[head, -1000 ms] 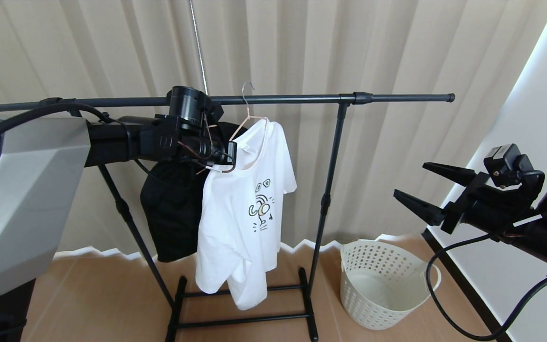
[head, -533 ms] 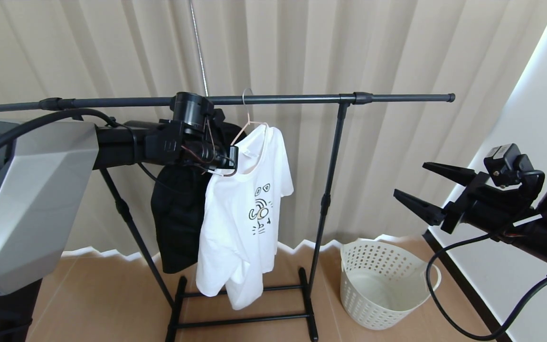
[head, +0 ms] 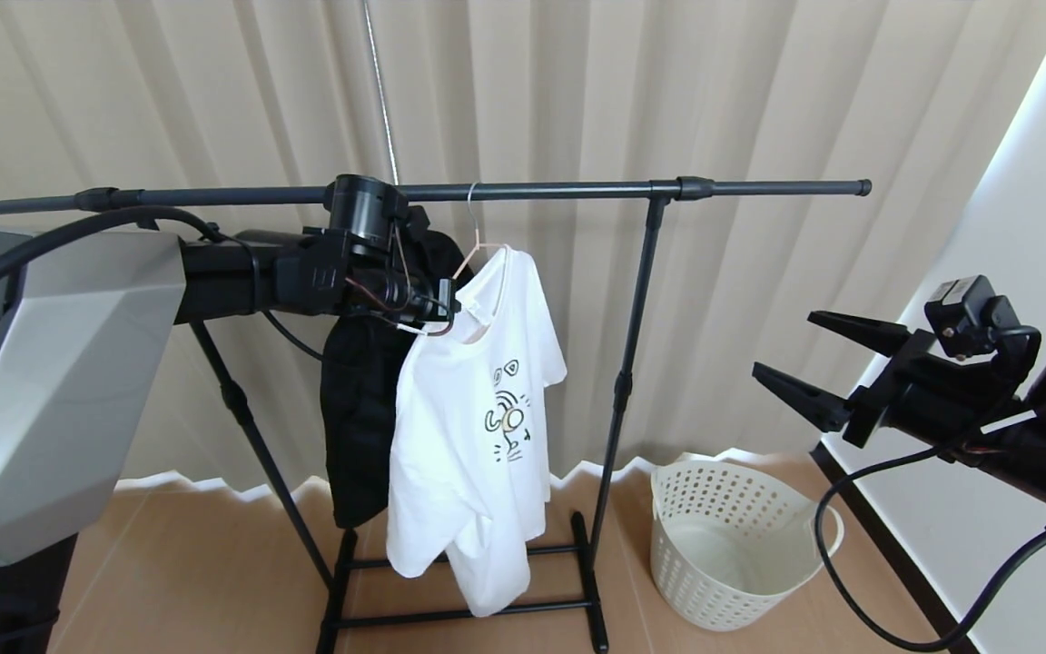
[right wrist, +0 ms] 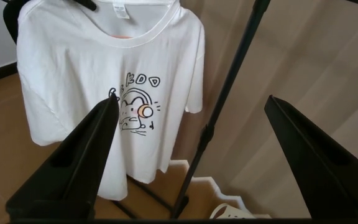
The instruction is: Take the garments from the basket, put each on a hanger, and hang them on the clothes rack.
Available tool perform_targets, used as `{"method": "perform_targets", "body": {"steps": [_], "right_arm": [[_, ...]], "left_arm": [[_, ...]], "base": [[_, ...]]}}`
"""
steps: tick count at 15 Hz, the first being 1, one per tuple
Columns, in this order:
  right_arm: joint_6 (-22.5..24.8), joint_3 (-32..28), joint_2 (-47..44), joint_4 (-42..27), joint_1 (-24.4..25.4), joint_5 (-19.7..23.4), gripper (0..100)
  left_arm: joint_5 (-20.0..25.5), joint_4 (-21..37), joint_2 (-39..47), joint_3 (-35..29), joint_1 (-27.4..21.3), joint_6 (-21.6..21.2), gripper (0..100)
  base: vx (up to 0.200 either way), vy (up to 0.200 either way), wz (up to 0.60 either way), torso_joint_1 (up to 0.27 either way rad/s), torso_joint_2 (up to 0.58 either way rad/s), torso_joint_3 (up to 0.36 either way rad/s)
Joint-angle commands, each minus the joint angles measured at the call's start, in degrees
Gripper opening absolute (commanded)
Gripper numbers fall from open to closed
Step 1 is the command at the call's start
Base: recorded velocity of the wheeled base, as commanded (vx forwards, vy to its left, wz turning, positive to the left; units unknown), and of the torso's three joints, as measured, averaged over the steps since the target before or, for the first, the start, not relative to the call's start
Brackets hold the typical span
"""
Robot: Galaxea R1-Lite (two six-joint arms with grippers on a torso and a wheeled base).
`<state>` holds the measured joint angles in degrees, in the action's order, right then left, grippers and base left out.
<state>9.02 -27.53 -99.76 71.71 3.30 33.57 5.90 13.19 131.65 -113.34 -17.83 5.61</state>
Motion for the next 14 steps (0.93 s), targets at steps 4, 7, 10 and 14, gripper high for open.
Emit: {"method": "perform_targets", "body": {"steps": [4, 7, 10, 14], "right_arm": [[0.0, -0.2, 0.0, 0.0, 0.0, -0.2, 100], [-0.3, -2.3, -0.1, -3.0, 0.2, -4.7, 100], [-2.1, -2.3, 2.0, -3.2, 0.7, -4.9, 100], [-7.8, -3.1, 12.8, -10.6, 3.7, -15.6, 100]], "left_arm": [[0.0, 0.9, -3.3, 1.1, 0.0, -0.1, 100], [0.2, 3.0, -11.4, 5.8, -0.4, -0.4, 100], [0.1, 3.1, -27.1, 17.8, -0.4, -0.8, 100], [0.2, 2.7, -44.3, 34.1, -0.1, -1.7, 100]], "base": [[0.000, 0.000, 0.00, 0.000, 0.00, 0.000], [0.000, 0.000, 0.00, 0.000, 0.00, 0.000], [0.000, 0.000, 0.00, 0.000, 0.00, 0.000], [0.000, 0.000, 0.00, 0.000, 0.00, 0.000]]}}
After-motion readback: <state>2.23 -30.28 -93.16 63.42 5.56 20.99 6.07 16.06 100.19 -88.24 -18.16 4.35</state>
